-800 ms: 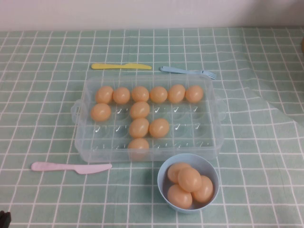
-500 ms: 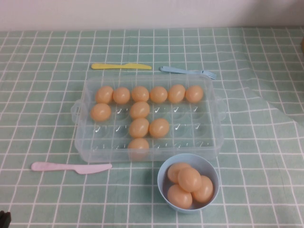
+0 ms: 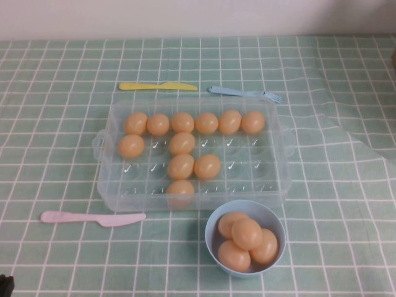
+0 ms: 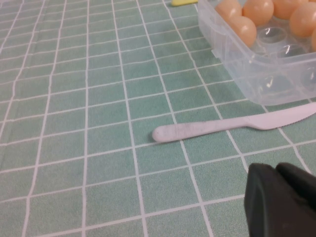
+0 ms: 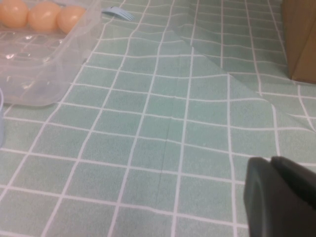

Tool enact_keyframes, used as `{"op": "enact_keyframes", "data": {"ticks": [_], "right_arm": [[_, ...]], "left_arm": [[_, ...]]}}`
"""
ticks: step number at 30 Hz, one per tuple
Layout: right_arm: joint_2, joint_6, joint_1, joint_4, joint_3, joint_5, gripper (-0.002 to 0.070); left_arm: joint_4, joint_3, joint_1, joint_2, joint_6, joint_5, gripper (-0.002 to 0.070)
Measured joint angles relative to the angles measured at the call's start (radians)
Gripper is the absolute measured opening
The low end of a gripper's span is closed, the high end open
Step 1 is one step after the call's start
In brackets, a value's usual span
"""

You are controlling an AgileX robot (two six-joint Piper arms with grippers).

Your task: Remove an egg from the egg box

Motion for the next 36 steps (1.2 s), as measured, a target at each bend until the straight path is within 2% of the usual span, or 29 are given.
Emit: {"op": "enact_keyframes", "data": {"ticks": [13, 16, 26, 36], "right_arm": [[0.0, 0.0, 0.0, 0.0, 0.0, 0.0, -0.0017], [0.0, 0.0, 0.0, 0.0, 0.0, 0.0, -0.0017], [0.0, 0.0, 0.0, 0.0, 0.0, 0.0, -0.0017], [0.0, 0.0, 0.0, 0.0, 0.0, 0.0, -0.0017]], "left_arm": [[-0.015, 0.0, 0.0, 0.0, 0.0, -0.009, -0.0003], [-0.072, 0.0, 0.0, 0.0, 0.0, -0.045, -0.0003], [-0.517, 0.0, 0.0, 0.0, -0.002, -0.277, -0.0003], [-0.56, -0.016, 0.0, 0.01, -0.003, -0.303, -0.0003]]}}
